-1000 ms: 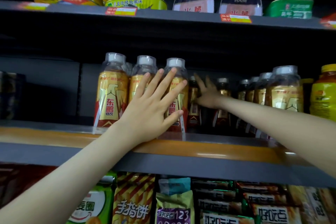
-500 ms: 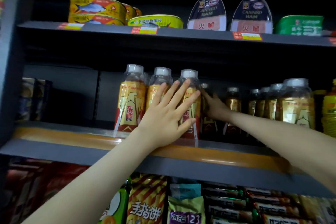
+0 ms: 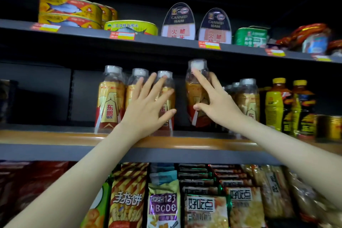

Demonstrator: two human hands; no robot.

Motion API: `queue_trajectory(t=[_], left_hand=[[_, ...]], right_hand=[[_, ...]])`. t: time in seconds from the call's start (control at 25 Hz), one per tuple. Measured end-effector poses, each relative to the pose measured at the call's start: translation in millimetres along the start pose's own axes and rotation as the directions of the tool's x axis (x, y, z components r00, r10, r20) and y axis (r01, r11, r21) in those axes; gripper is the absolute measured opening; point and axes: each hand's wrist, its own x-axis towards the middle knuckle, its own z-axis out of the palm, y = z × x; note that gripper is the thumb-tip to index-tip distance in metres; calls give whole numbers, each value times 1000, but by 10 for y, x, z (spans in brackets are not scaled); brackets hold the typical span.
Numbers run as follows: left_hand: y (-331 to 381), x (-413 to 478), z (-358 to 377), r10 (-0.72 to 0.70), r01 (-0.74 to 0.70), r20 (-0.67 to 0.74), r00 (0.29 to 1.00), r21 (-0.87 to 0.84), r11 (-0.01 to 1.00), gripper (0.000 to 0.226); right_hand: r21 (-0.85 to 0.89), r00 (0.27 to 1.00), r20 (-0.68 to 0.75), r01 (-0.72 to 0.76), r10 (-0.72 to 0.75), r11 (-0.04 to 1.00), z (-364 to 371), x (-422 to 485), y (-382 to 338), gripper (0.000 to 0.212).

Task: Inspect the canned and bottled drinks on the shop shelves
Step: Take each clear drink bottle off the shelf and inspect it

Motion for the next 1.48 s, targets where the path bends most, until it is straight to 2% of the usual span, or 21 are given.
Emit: queue_trajectory(t=[0.08, 0.12, 0.2, 0.24, 0.28, 0.36, 0.4, 0.48, 0.56, 0.6, 0.64, 0.8, 0.88, 0.96, 1.04, 1.08, 1.16, 1.24, 1.28, 1.36, 1.48], left_hand=[[260, 85, -176, -137, 126, -26, 990, -250, 960, 74], [432, 134, -299, -188, 190, 52, 981, -468, 863, 79], [784, 216, -572, -189, 267, 200, 961, -841, 470, 80], [934, 204, -687, -203, 276, 217, 955, -901, 334, 75], [1048, 154, -782, -248, 280, 210, 946, -912, 299, 71], [1236, -81, -946, -323, 313, 204, 924, -890, 332, 66], [1345, -269, -1014, -340, 357, 254, 906, -889, 288, 63], [1592, -699, -1119, -349, 514, 465, 814, -856, 59, 53], [1851, -1082, -1174, -330, 651, 704, 629, -709, -271, 40], [1969, -1275, -1181, -313, 694, 789, 528, -614, -377, 35], [2061, -1453, -1181, -306, 732, 845, 439, -534, -423, 31], [2318, -2099, -1208, -332, 843, 928, 169, -310, -439, 36], [2412, -2392, -1220, -367, 870, 930, 30, -205, -448, 46], [2464, -2636, -1263, -392, 903, 918, -66, -112, -415, 41], [2451, -2891, -1323, -380, 902, 917, -126, -54, -428, 33], [2413, -3033, -1375, -372, 889, 917, -145, -45, -456, 28], [2333, -3326, -1481, -321, 834, 933, -164, -42, -549, 22], [2312, -3600, -1546, -161, 743, 976, -147, 1, -669, 32], [2338, -3667, -1581, -88, 687, 985, -146, 37, -726, 40], [2401, -3710, -1635, 2, 561, 978, -208, 121, -819, 53], [2425, -3738, -1675, 16, 528, 976, -217, 131, -839, 56]], right_hand=[[-33, 993, -75, 92, -94, 995, -191, -204, -138, 98], [-25, 982, -110, 153, -155, 988, -275, -302, -204, 97], [42, 956, -165, 254, -244, 966, -413, -503, -320, 94], [76, 948, -182, 279, -262, 957, -457, -618, -377, 94], [118, 946, -197, 284, -258, 951, -477, -743, -428, 97], [273, 968, -173, 223, -181, 936, -452, -1074, -490, 107], [352, 982, -124, 180, -145, 918, -401, -1279, -493, 109], [439, 992, 58, 75, -111, 895, -258, -1726, -463, 103], [482, 956, 282, -64, -85, 874, -91, -2164, -421, 99], [488, 923, 377, -131, -73, 863, 10, -2373, -399, 99], [483, 893, 445, -179, -64, 857, 114, -2564, -379, 99], [438, 788, 616, -317, -23, 841, 438, -3173, -415, 104], [450, 769, 639, -374, 1, 811, 620, -3454, -501, 114], [476, 753, 658, -438, 22, 762, 819, -3714, -627, 123], [507, 711, 703, -521, 20, 687, 993, -3894, -711, 120], [540, 689, 725, -583, 16, 608, 1050, -3952, -720, 115], [581, 620, 784, -736, 3, 348, 1123, -4030, -708, 104], [523, 521, 852, -852, -42, 33, 1180, -4085, -733, 97], [486, 489, 870, -872, -68, -58, 1215, -4126, -750, 93], [453, 458, 880, -889, -121, -72, 1296, -4204, -776, 93], [446, 424, 884, -892, -199, 77, 1394, -4229, -709, 99]])
